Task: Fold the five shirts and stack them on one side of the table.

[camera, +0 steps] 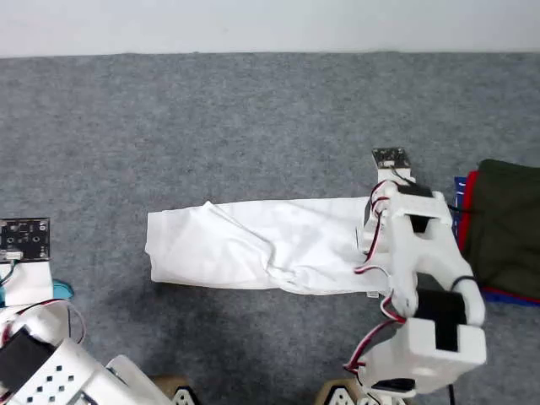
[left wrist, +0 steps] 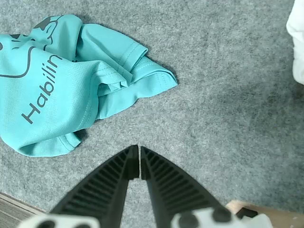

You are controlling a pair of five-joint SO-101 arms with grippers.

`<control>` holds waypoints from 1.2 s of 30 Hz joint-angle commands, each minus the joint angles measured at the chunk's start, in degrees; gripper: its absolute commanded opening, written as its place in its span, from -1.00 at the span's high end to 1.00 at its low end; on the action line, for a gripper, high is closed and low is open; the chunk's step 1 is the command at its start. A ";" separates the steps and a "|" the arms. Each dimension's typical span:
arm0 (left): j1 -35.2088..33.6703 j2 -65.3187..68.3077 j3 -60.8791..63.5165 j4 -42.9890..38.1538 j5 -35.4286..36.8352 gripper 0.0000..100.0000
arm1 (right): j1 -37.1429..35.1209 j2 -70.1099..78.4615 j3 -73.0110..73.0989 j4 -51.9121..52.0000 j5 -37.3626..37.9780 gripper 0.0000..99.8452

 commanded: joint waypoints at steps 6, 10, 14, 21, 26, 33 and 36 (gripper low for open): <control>-0.09 -0.53 -0.22 -1.23 0.53 0.97 | 2.33 3.38 -4.31 2.07 -0.79 0.94; -0.09 -0.53 -0.04 -0.97 0.53 0.97 | 2.33 3.38 -4.22 1.89 -0.79 0.97; -0.09 -0.53 2.33 -1.32 0.44 0.97 | 2.42 3.38 -4.22 1.80 -0.79 0.98; 0.00 -0.53 3.30 -4.13 0.35 0.97 | 2.42 3.38 -4.13 1.80 -0.79 0.98; 0.18 -0.44 5.49 -9.85 0.35 0.97 | 3.91 3.38 -4.04 1.89 -1.32 0.98; 13.19 -0.53 13.49 -20.57 0.44 0.97 | 4.09 2.77 -3.16 1.71 -1.05 0.98; 19.52 -0.53 17.80 -26.64 0.62 0.97 | 3.82 2.68 -3.34 2.15 -0.88 0.98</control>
